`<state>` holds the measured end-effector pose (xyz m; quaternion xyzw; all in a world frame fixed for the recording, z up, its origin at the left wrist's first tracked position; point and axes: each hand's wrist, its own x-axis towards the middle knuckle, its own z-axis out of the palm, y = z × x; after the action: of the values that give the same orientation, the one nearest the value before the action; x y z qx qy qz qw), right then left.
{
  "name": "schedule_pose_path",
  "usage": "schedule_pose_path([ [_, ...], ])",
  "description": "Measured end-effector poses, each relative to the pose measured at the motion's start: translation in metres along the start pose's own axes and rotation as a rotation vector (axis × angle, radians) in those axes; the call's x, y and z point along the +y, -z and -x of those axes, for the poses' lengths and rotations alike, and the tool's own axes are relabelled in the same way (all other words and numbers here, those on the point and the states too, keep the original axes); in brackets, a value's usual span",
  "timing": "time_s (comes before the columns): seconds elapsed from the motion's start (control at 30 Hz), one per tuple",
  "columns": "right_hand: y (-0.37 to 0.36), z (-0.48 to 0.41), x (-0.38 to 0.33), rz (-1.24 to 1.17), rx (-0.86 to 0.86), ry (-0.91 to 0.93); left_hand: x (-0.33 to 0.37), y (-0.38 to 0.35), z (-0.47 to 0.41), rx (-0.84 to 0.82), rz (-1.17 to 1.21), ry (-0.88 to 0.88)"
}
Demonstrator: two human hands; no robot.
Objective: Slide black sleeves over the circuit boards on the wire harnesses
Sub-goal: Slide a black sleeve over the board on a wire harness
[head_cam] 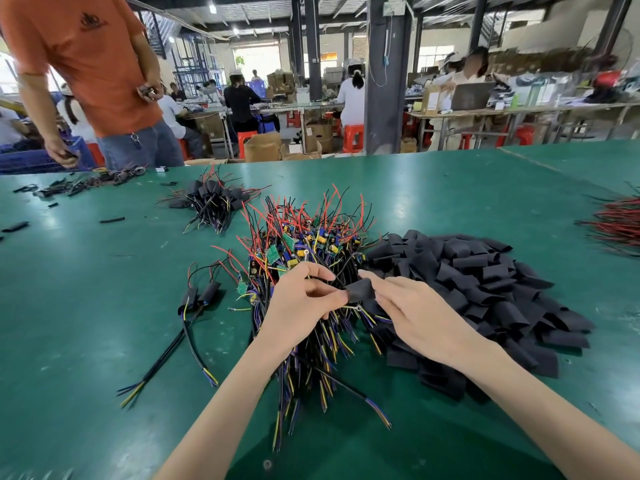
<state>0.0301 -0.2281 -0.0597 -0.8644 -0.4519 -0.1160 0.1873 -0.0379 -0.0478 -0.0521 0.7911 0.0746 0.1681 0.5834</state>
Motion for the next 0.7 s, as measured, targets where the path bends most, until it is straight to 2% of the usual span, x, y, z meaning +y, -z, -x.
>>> schedule_pose_path([
  [0.1,-0.002,-0.001,-0.001,-0.035,0.023,0.021,0.002,0.002,0.002,-0.04,-0.084,-0.077],
  [0.17,-0.003,-0.001,0.001,0.005,0.067,0.025,0.006,0.01,0.0,0.025,-0.14,-0.19],
  [0.2,-0.004,-0.001,0.003,0.048,0.104,0.0,0.009,0.017,-0.001,0.138,-0.155,-0.251],
  [0.3,-0.006,-0.001,0.013,0.2,0.215,-0.101,0.01,0.052,-0.009,0.65,-0.154,-0.356],
  [0.37,-0.008,-0.001,0.019,0.269,0.217,-0.18,-0.002,0.083,-0.016,0.903,-0.23,-0.264],
  [0.4,-0.009,-0.001,0.021,0.285,0.207,-0.231,-0.01,0.097,-0.019,0.967,-0.306,-0.162],
  [0.47,-0.01,-0.001,0.024,0.29,0.181,-0.328,-0.029,0.117,-0.021,0.968,-0.468,0.094],
  [0.57,-0.01,-0.002,0.029,0.283,0.153,-0.37,-0.05,0.119,-0.016,0.8,-0.62,0.417],
  [0.7,-0.006,-0.006,0.02,0.014,0.25,-0.253,-0.049,0.117,-0.016,0.684,-0.743,0.579],
])
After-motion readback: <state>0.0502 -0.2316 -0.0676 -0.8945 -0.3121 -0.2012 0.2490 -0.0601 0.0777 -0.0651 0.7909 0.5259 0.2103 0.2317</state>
